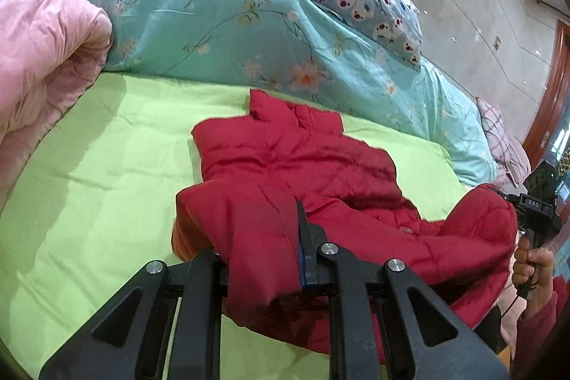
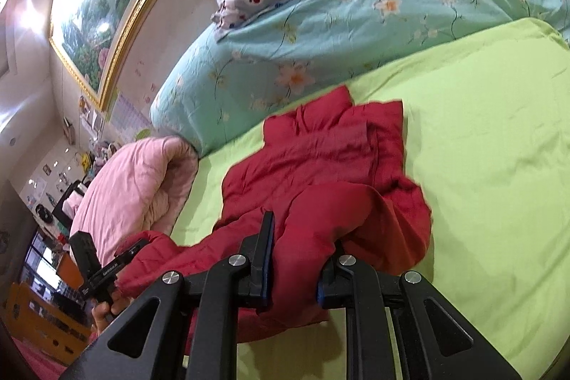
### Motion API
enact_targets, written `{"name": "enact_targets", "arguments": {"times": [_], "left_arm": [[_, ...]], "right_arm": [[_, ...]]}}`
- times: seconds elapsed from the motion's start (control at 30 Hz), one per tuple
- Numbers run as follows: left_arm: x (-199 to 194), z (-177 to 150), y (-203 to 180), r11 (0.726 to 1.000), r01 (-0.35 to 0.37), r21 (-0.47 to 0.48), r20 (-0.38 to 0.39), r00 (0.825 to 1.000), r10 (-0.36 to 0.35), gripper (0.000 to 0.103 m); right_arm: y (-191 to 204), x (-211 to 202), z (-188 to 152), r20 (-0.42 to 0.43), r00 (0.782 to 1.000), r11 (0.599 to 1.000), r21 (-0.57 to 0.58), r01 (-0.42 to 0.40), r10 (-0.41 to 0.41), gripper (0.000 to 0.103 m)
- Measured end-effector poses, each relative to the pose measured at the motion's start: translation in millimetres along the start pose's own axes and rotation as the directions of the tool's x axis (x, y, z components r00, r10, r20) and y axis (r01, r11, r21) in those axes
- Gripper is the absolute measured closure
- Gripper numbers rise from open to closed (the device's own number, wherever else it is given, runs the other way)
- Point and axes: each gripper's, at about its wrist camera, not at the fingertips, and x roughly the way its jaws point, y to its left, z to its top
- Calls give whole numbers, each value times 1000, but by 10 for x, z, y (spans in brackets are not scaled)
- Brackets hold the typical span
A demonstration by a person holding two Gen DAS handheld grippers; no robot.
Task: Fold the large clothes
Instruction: 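Lift the hem and fold it over toward the collar with both grippers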
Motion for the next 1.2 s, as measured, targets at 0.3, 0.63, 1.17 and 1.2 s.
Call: {"name": "enact_targets", "arguments": {"times": [0.3, 0.63, 1.17, 1.2], "left_arm": [[390, 426, 2, 999, -42, 2, 38, 998, 42, 88], [911, 777, 117, 996, -81, -24, 37, 996, 82, 88], [2115, 1241, 419, 983, -157, -91, -66, 986, 151, 88], [2175, 1258, 433, 982, -161, -97, -71, 985, 154, 88]], "right_arm": [[7, 323, 441, 73, 997, 999, -10, 39, -39, 86], [-129, 851, 917, 85, 993, 996, 10, 84, -85, 86], [-783, 1852, 1452, 18, 983, 973, 144, 179, -183, 86], [-798, 1908, 1472, 17, 982, 972, 145, 185, -189, 86]]}}
